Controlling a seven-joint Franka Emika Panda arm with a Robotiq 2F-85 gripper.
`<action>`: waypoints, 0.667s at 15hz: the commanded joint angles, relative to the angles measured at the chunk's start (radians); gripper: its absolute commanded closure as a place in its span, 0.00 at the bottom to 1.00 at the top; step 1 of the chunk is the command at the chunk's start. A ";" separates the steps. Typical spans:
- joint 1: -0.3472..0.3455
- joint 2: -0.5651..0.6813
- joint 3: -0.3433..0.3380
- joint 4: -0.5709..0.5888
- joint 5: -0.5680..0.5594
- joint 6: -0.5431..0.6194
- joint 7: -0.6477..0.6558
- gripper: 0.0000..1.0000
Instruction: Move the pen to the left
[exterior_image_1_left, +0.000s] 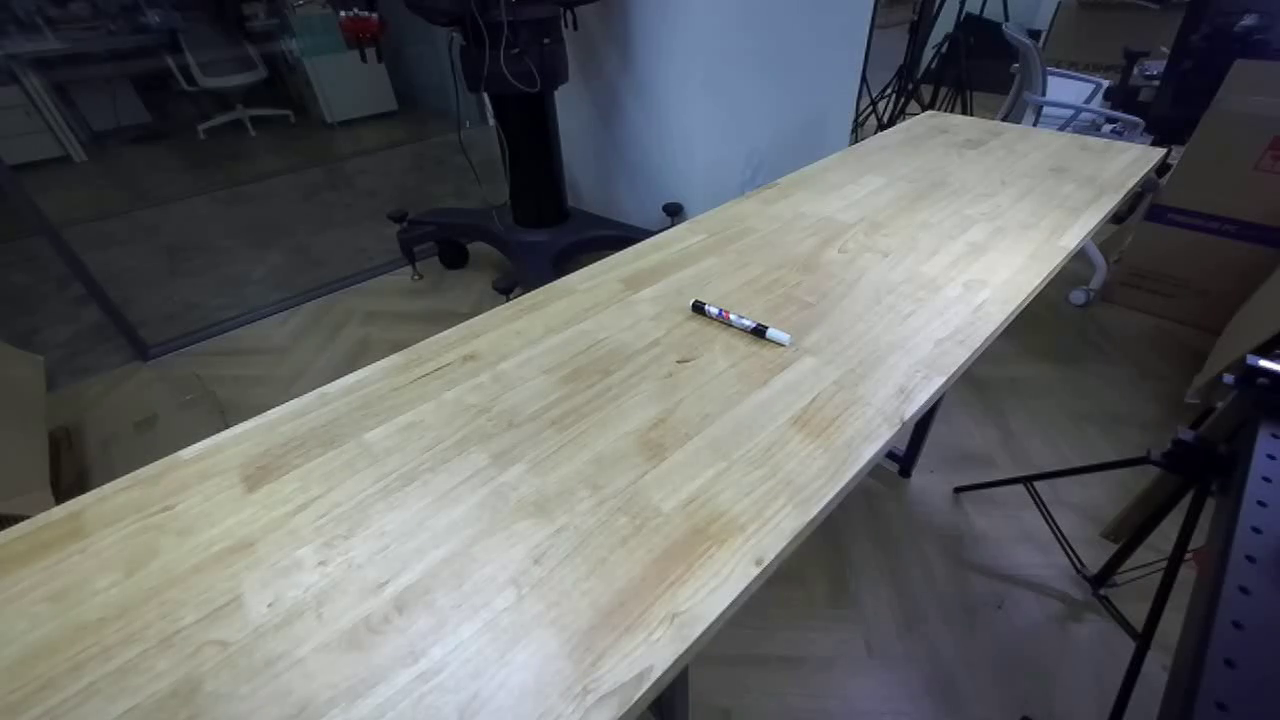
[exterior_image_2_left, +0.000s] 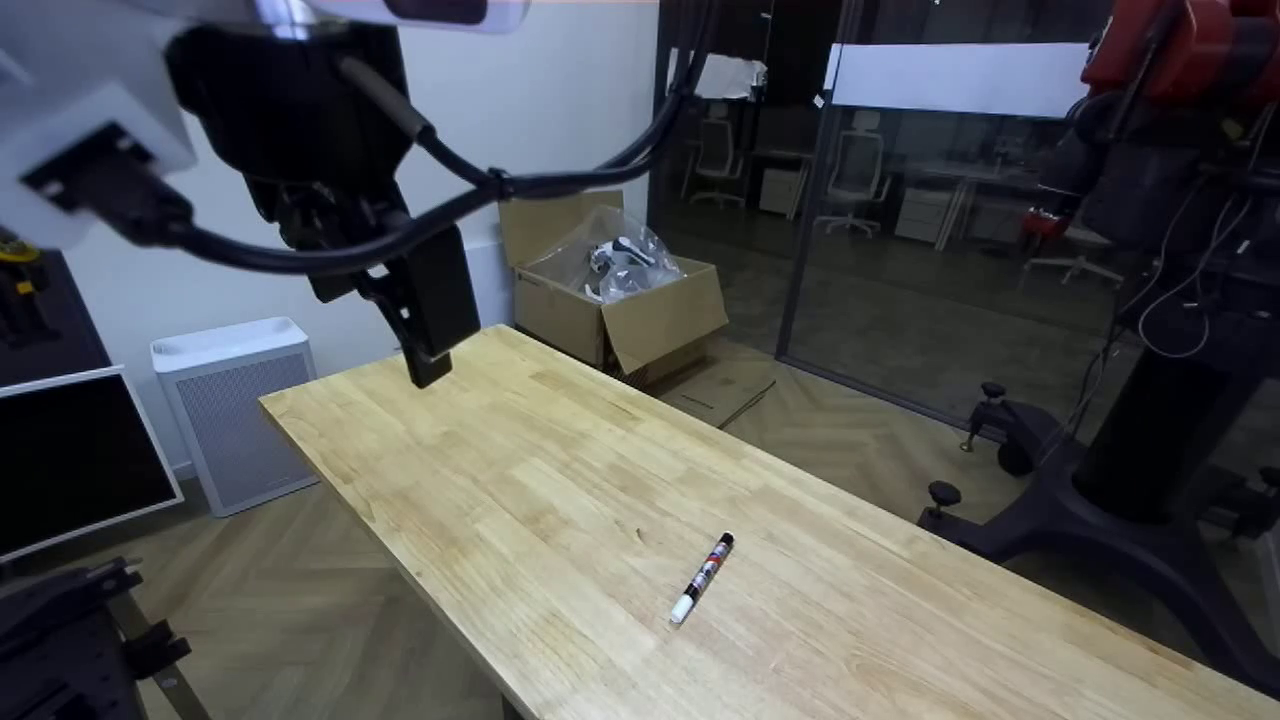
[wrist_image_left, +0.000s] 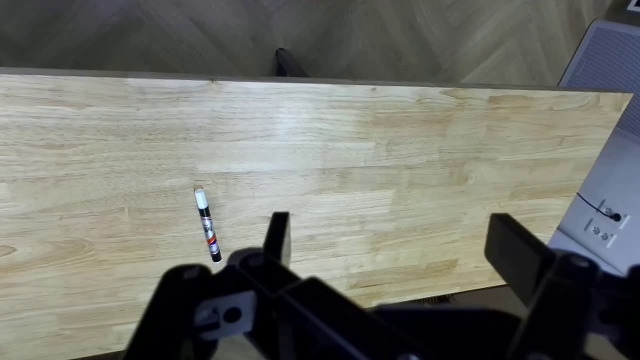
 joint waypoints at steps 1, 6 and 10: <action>-0.012 0.003 0.012 0.002 0.011 -0.004 -0.008 0.00; 0.002 0.164 -0.006 0.060 0.010 0.052 -0.015 0.00; 0.016 0.395 -0.017 0.111 -0.062 0.229 0.016 0.00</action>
